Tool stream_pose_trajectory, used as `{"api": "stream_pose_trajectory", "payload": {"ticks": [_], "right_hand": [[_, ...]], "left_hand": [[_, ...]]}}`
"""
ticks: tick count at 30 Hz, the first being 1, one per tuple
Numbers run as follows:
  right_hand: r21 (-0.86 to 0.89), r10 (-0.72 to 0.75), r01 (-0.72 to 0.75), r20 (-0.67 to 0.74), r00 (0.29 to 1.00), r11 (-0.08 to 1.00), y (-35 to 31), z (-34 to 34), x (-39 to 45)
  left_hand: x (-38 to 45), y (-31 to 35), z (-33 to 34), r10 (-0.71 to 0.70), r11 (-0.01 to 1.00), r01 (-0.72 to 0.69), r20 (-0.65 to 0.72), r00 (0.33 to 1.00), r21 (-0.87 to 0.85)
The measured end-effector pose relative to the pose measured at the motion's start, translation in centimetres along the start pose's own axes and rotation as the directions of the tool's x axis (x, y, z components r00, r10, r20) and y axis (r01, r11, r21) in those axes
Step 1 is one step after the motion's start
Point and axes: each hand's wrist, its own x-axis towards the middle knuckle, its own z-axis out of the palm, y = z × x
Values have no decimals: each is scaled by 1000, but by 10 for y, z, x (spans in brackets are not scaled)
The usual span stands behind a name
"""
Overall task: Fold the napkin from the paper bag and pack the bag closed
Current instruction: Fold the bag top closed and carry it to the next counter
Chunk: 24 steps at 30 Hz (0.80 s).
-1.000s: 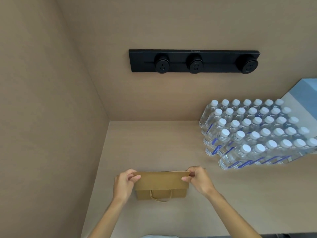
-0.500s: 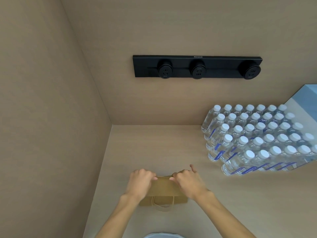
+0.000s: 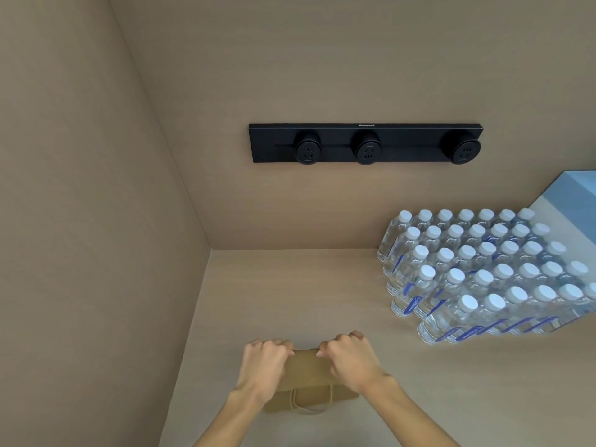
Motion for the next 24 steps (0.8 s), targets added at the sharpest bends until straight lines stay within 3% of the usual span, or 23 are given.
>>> {"api": "stream_pose_trajectory", "payload": {"ticks": [12, 16, 18, 24], "right_hand": [[-74, -17, 16, -17, 1000, 997, 14, -2, -7], [-9, -21, 22, 62, 998, 1000, 16, -9, -11], [0, -19, 19, 73, 997, 1000, 18, -9, -13], [-73, 43, -44, -19, 999, 996, 26, -6, -17]], "left_hand": [[0, -19, -1, 132, 981, -137, -43, 990, -136], [-2, -26, 7, 61, 979, -60, 0, 998, -193], [-2, -31, 11, 20, 986, -20, 2, 1000, -165], [-10, -32, 7, 66, 991, -76, -89, 994, -107]]}}
